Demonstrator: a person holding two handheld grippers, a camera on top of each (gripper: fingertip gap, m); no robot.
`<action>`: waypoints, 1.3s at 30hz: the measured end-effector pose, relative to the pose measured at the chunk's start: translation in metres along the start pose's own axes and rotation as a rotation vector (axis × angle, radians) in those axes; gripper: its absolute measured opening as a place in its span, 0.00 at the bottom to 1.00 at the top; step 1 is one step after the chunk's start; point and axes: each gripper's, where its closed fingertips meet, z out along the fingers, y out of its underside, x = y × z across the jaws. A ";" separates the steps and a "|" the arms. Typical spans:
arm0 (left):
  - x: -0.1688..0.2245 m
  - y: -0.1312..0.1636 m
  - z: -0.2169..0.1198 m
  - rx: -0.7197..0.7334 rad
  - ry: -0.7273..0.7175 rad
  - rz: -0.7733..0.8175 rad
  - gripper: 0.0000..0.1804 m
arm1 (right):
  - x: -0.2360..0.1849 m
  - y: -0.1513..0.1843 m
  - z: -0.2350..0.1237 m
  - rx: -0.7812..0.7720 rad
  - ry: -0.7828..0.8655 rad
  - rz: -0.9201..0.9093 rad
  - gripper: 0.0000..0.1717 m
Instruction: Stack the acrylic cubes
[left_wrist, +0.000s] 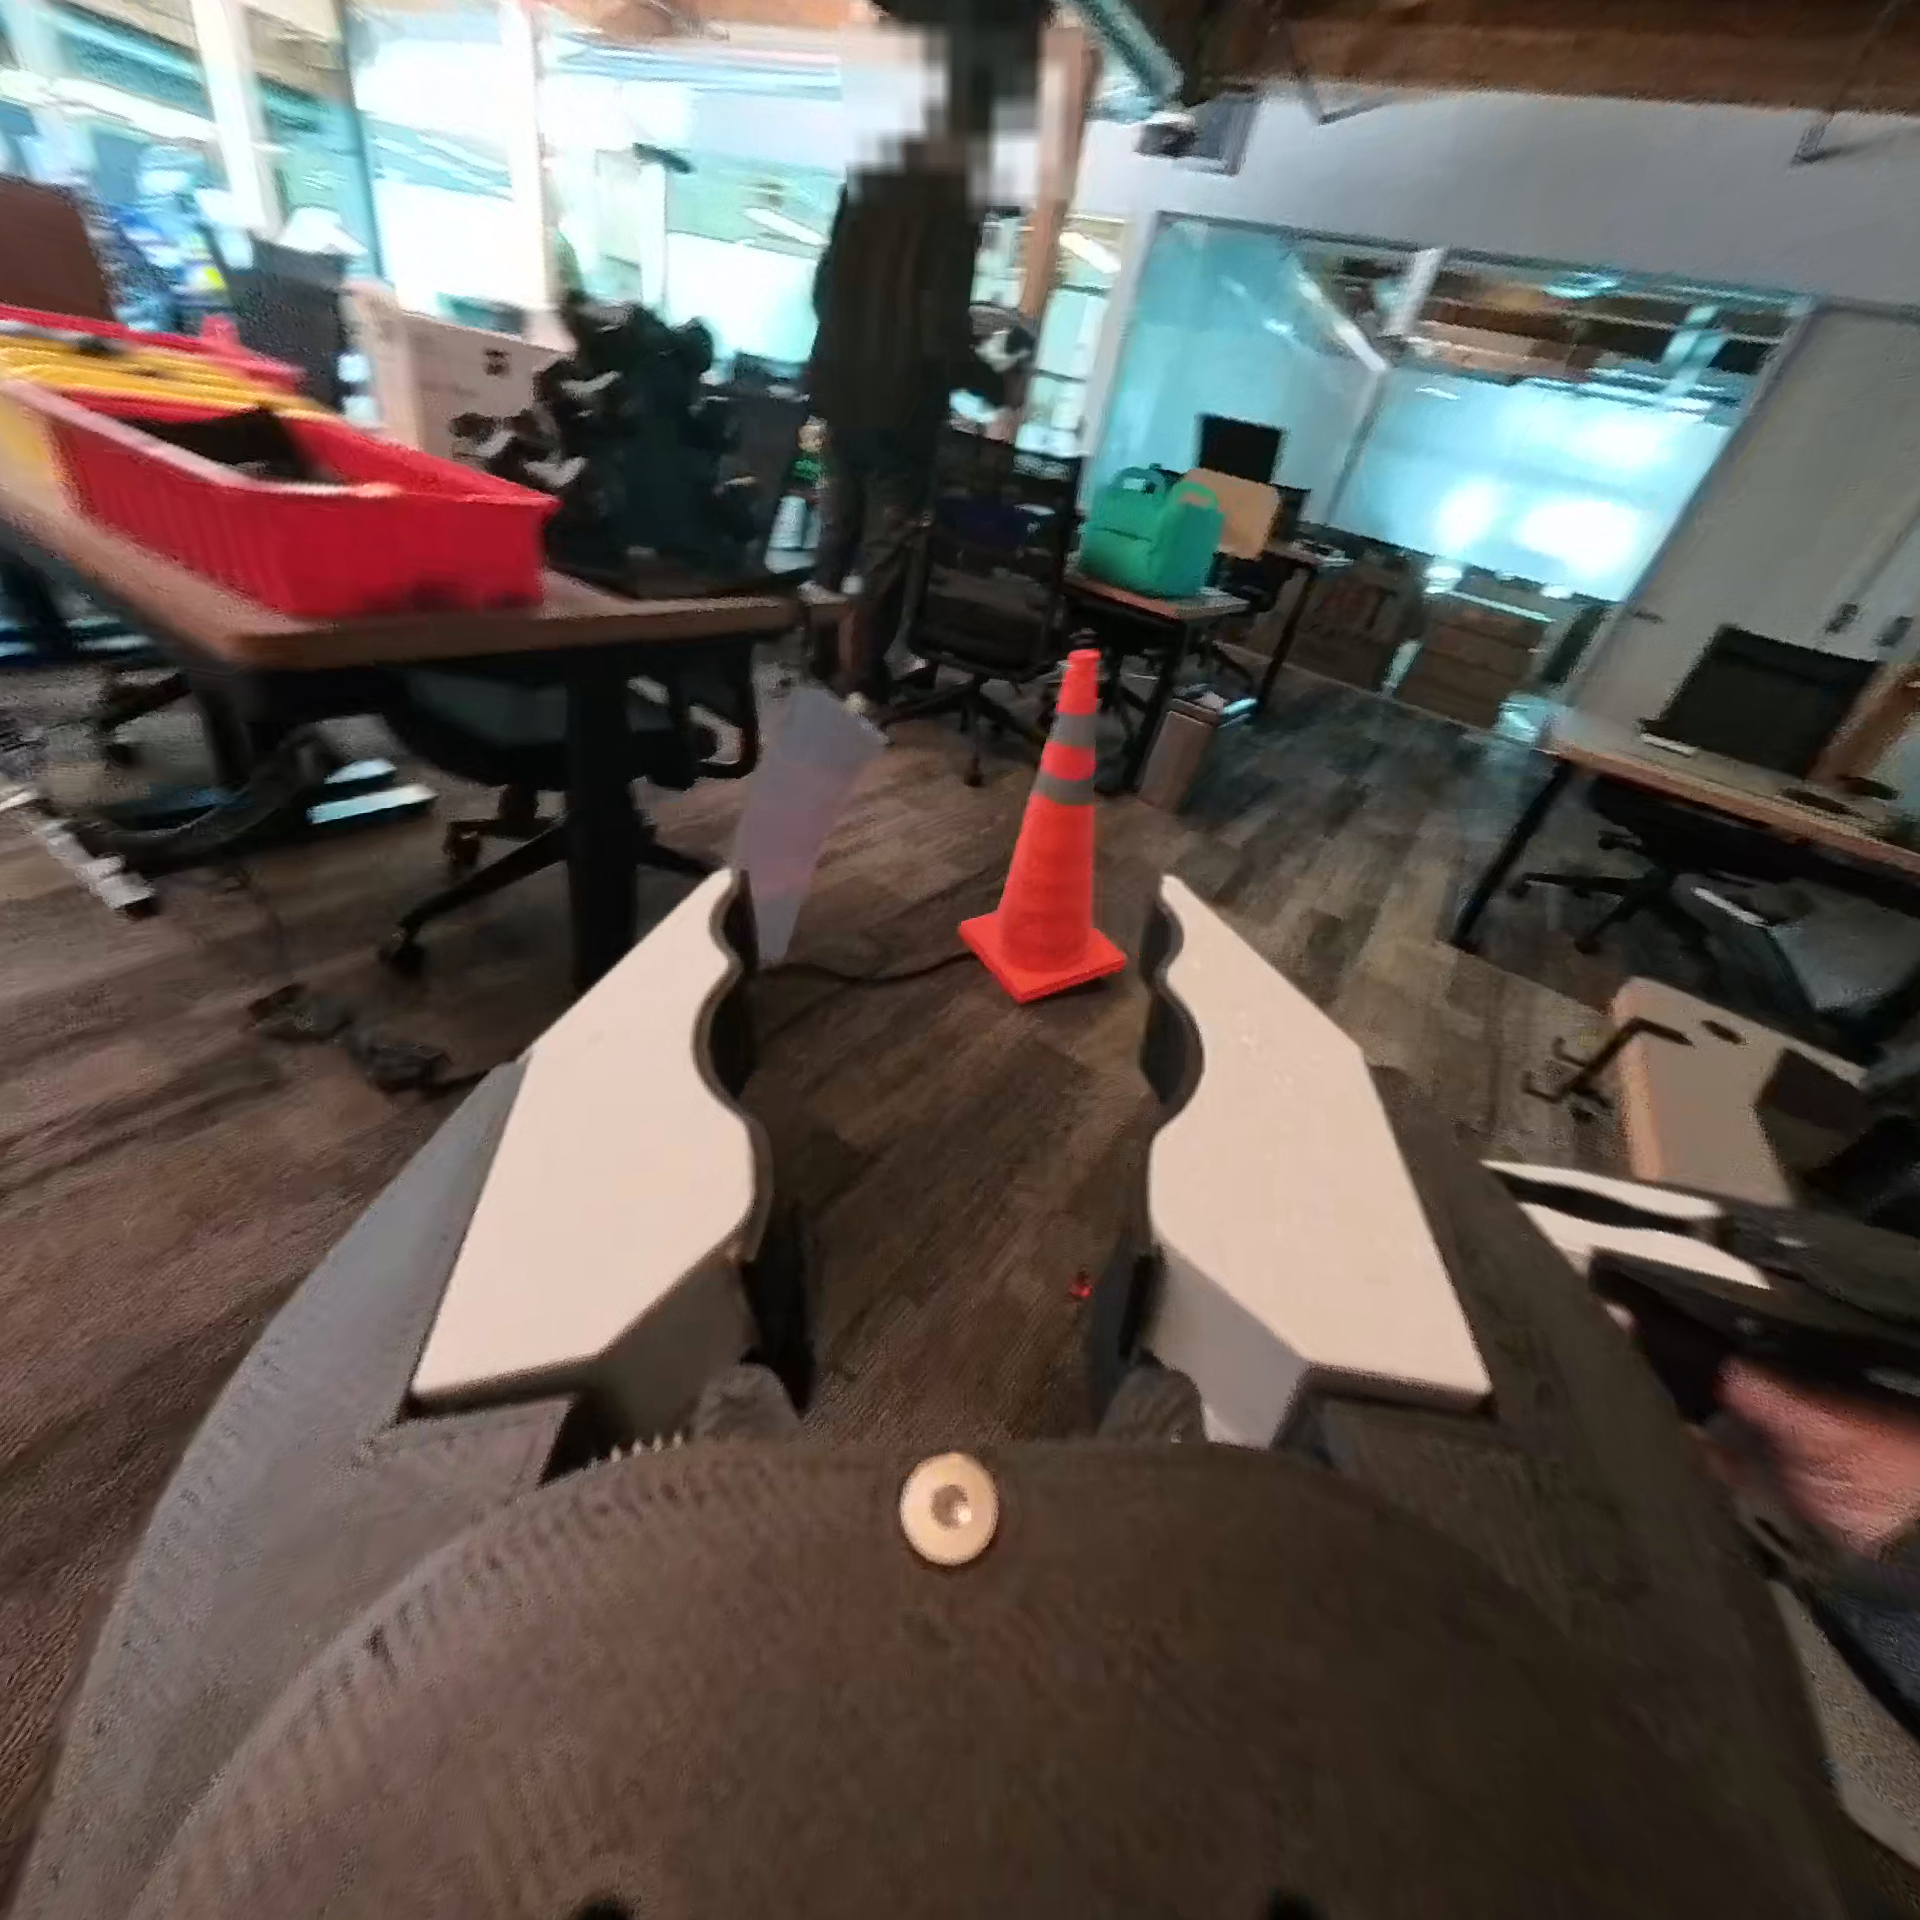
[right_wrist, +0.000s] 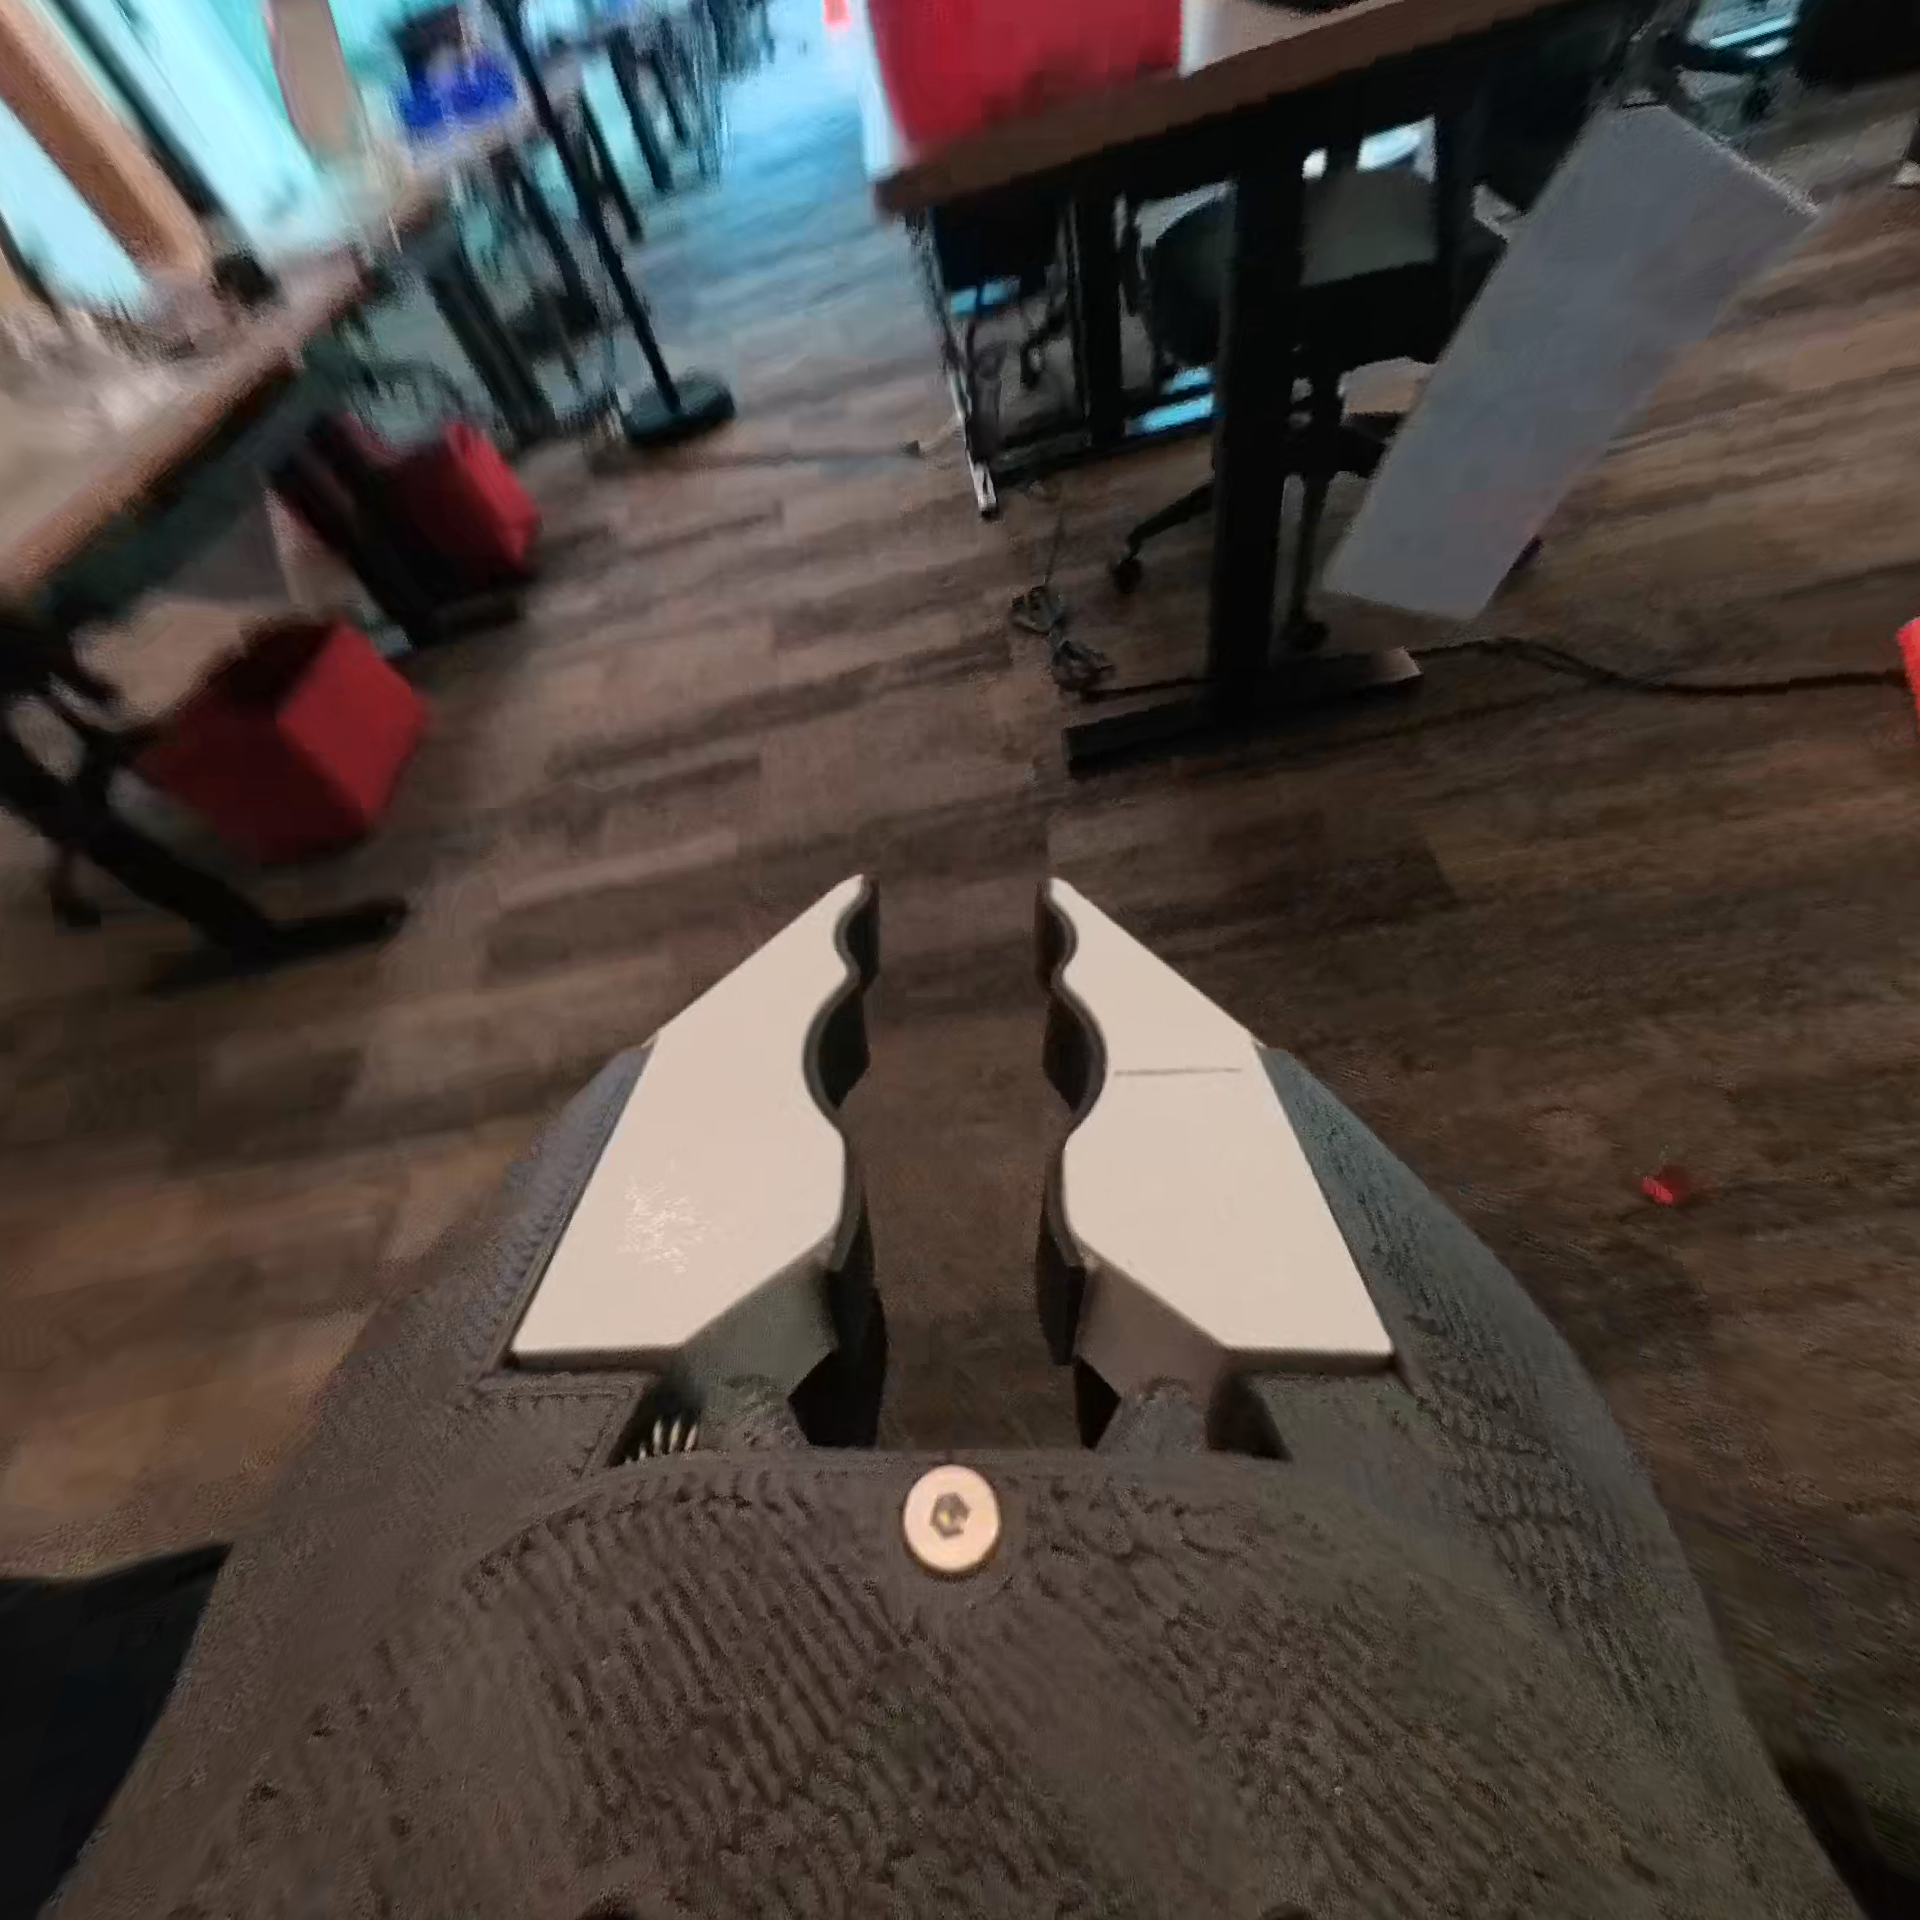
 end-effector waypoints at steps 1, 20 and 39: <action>0.008 -0.004 0.019 0.002 0.049 0.011 0.40 | 0.015 -0.007 0.009 0.028 -0.006 0.059 0.17; 0.015 0.073 0.461 -0.091 0.479 0.049 0.30 | 0.364 0.062 0.091 -0.126 0.773 0.408 0.01; -0.121 0.427 0.528 -0.848 0.149 -0.096 0.29 | 0.675 0.501 0.374 -0.624 0.921 0.697 0.22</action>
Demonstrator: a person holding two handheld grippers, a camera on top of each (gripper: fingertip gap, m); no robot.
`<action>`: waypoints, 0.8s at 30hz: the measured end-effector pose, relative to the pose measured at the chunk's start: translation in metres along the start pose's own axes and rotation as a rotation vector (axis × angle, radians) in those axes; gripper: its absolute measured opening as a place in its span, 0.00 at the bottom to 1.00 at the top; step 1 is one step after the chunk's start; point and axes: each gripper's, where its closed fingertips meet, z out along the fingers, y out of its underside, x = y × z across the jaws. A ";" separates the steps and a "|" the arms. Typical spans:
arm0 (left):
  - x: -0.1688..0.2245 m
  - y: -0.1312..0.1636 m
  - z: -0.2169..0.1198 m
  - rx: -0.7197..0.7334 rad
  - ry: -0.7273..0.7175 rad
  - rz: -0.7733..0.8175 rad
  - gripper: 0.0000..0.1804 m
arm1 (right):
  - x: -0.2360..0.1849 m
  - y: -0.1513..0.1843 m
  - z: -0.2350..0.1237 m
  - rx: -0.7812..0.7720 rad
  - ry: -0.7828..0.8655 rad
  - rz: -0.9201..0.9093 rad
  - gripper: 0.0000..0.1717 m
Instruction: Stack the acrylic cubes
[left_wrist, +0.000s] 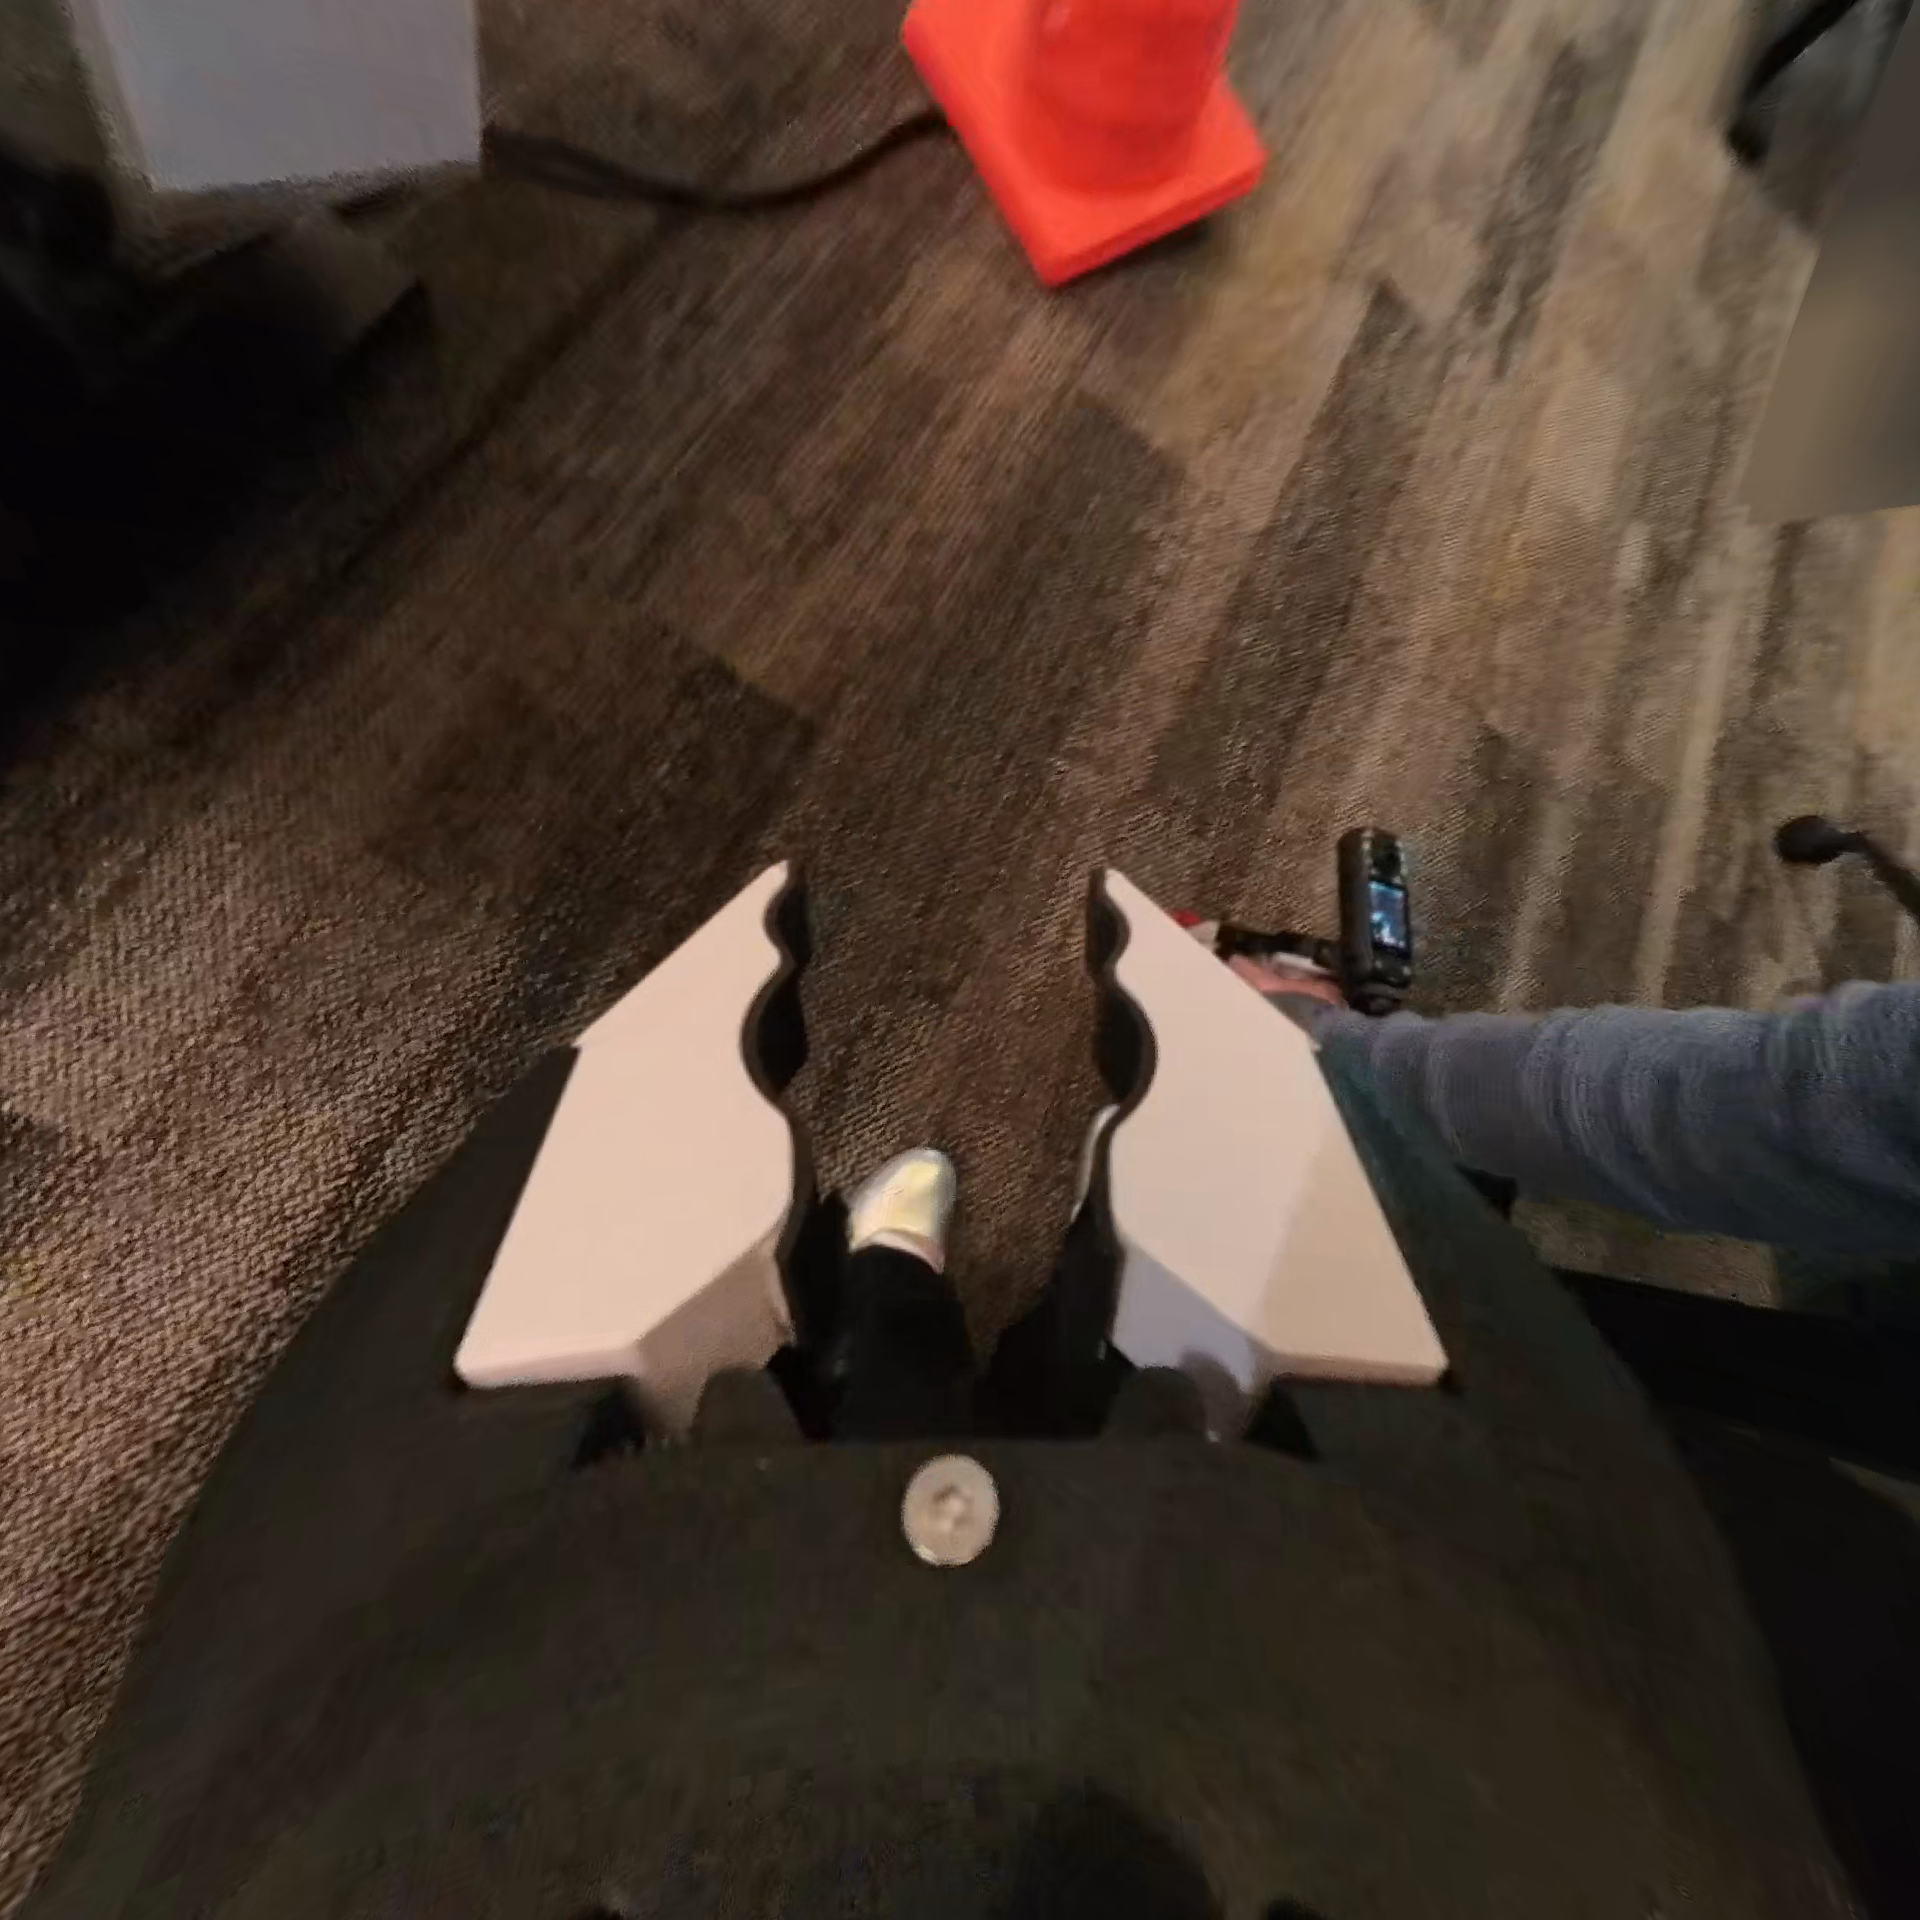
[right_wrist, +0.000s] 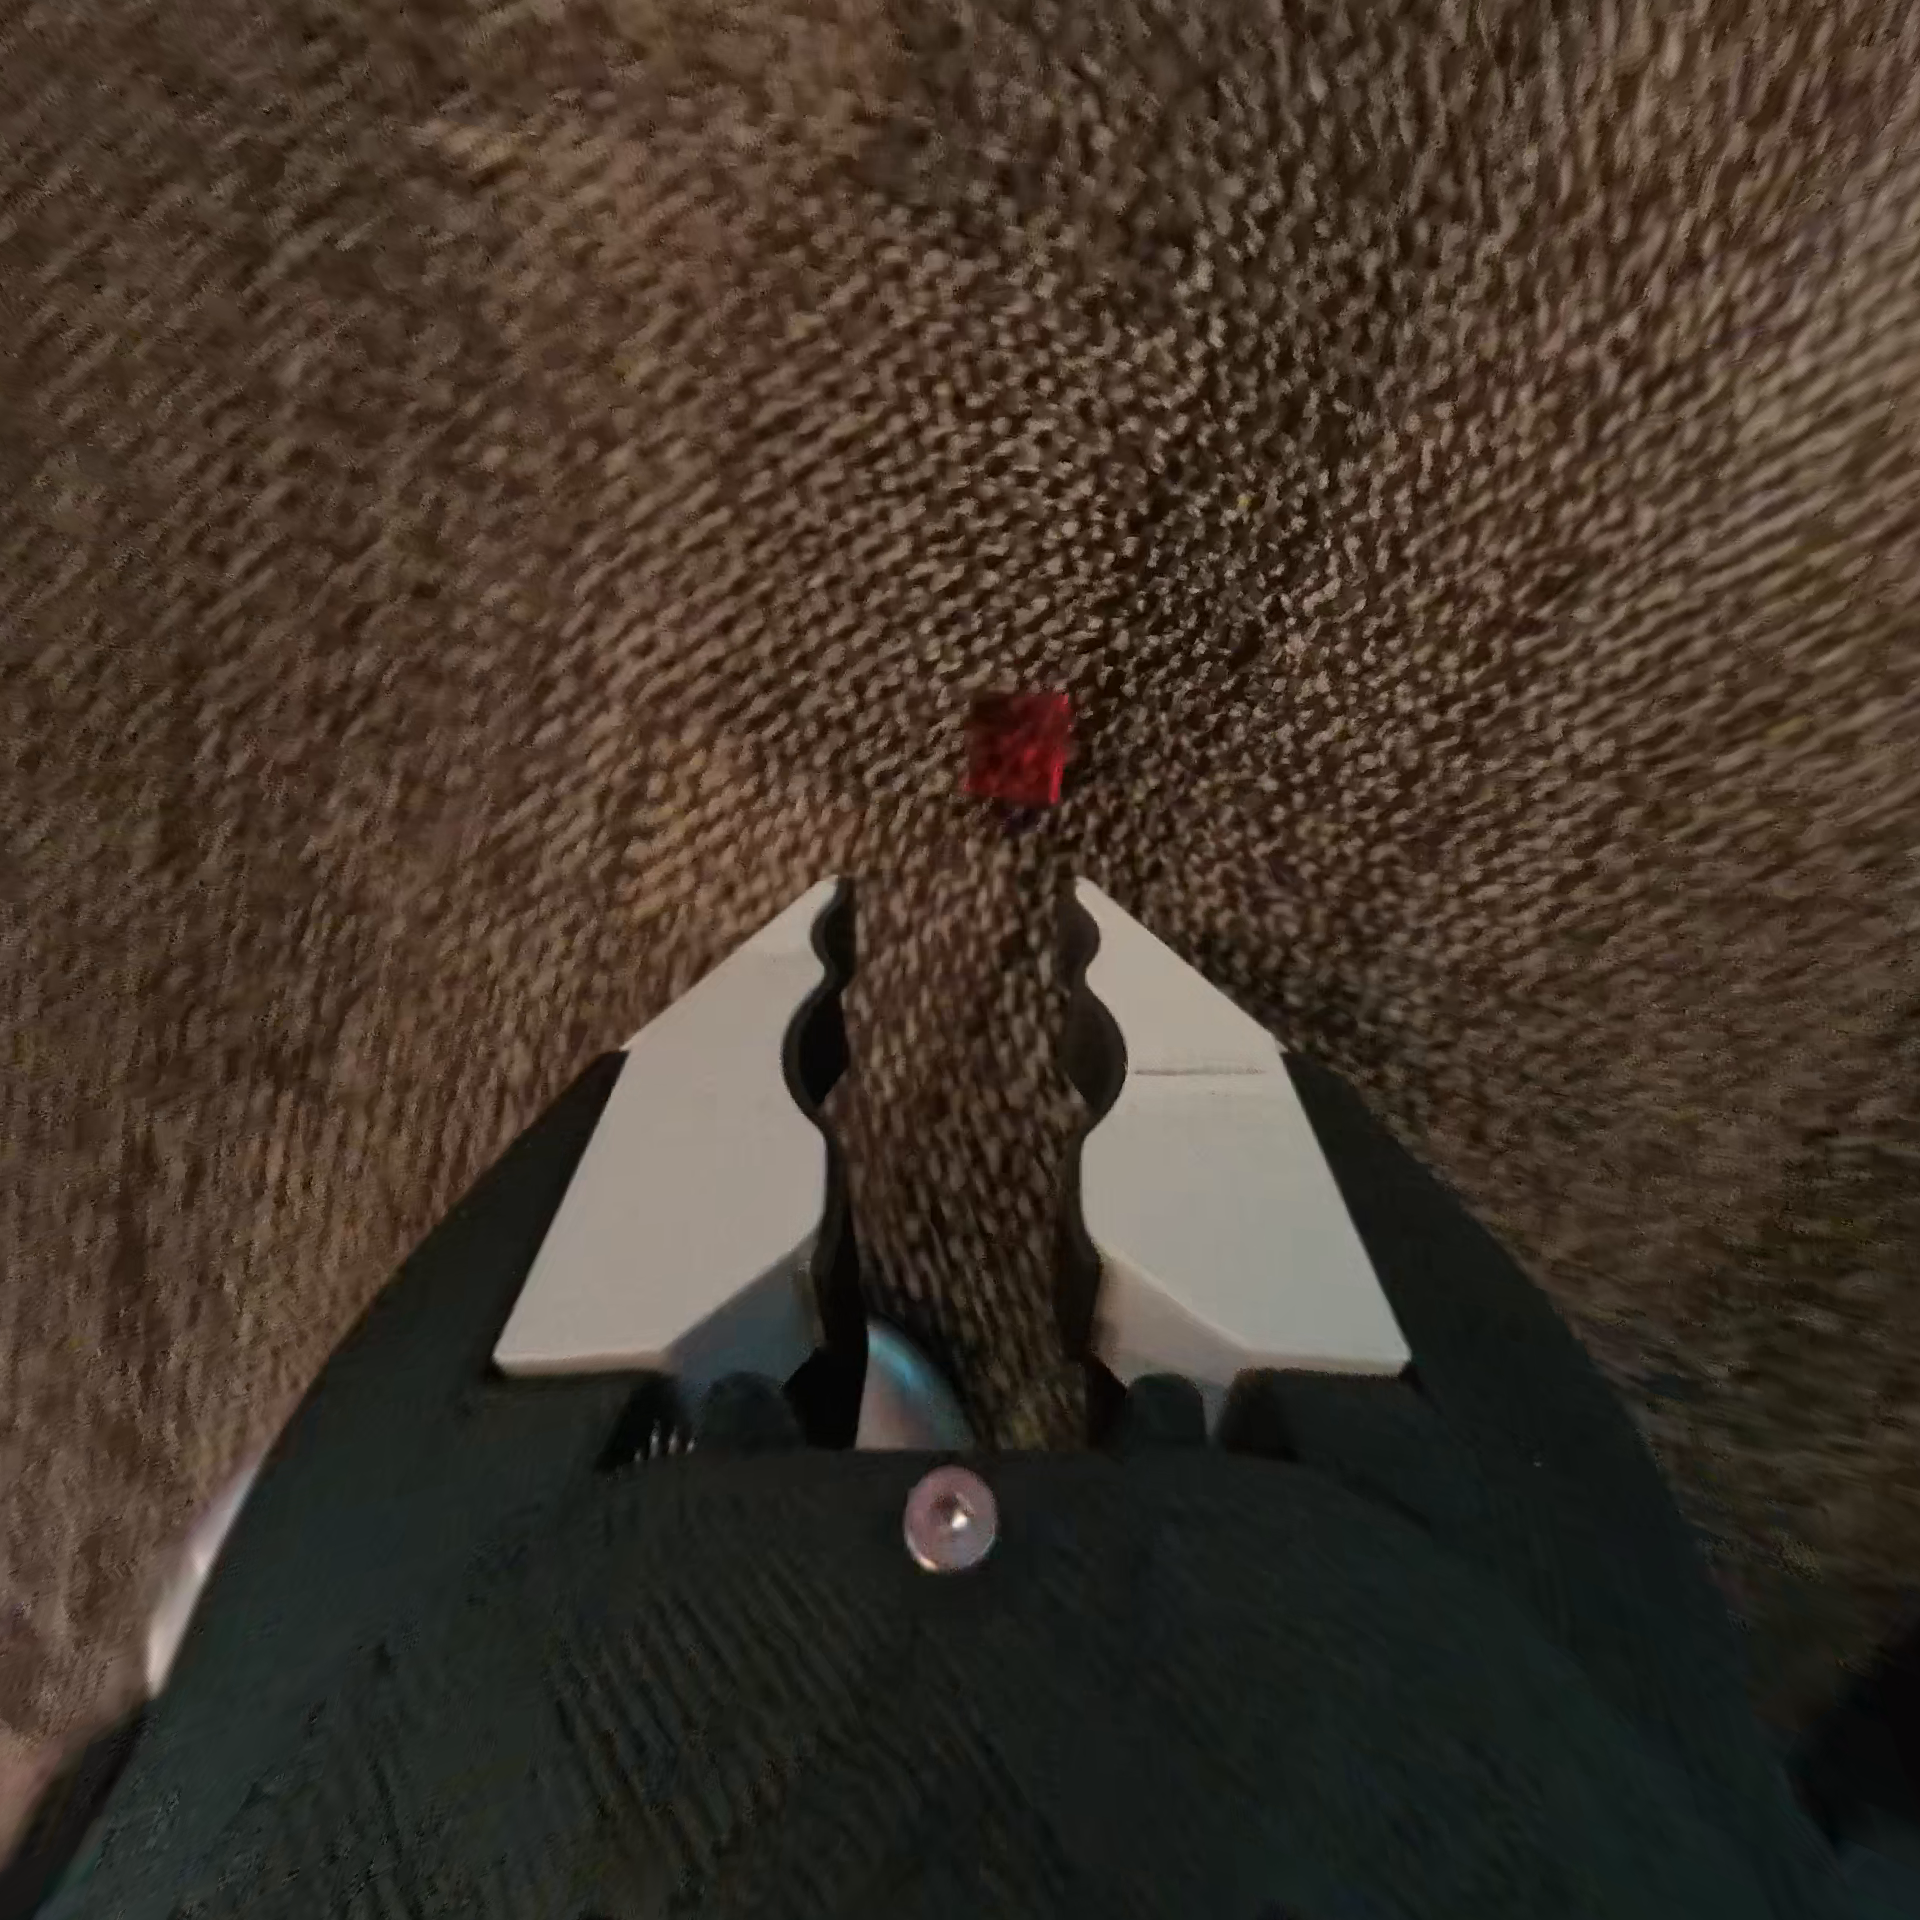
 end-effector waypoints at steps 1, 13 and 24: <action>-0.005 0.006 0.005 -0.025 -0.011 0.008 0.29 | 0.002 -0.001 0.017 0.001 0.000 0.057 0.20; 0.001 0.000 0.002 -0.137 -0.034 0.061 0.27 | 0.012 -0.024 0.014 -0.114 0.013 0.056 0.14; 0.263 -0.192 -0.070 -0.138 0.811 -0.037 0.24 | 0.038 0.039 -0.390 -0.109 -0.004 0.010 0.14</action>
